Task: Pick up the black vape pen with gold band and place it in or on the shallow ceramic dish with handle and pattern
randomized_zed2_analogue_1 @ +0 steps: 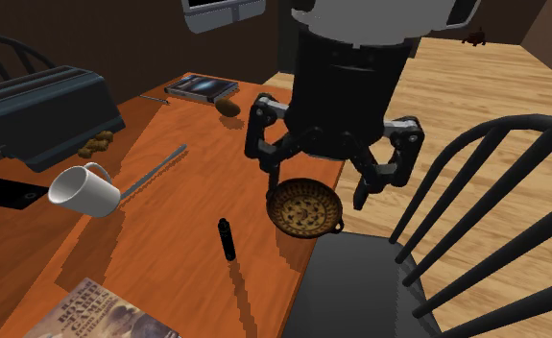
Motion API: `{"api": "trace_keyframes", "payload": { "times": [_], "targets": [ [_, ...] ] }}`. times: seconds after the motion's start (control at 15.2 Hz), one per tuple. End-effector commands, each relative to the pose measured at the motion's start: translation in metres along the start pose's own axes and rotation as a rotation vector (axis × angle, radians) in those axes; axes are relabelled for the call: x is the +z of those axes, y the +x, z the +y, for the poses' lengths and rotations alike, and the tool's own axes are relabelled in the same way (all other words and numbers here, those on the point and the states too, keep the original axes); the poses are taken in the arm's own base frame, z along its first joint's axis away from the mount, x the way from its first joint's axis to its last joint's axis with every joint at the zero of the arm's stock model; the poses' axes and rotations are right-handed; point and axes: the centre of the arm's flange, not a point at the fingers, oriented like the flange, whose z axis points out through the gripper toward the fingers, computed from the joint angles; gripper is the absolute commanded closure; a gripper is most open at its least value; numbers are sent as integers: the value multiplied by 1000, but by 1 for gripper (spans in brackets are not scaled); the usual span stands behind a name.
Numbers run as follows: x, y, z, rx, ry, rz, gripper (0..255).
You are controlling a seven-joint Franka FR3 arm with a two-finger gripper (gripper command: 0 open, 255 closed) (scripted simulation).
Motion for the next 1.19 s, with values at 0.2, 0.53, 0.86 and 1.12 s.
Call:
{"api": "trace_keyframes", "payload": {
  "times": [0.2,0.53,0.86,1.12],
  "targets": [
    [48,13,-52,6,-22,-3,0],
    [94,26,-102,11,-45,-6,0],
    [141,39,-150,16,-69,-10,0],
    [157,39,-150,16,-69,-10,0]
  ]
}}
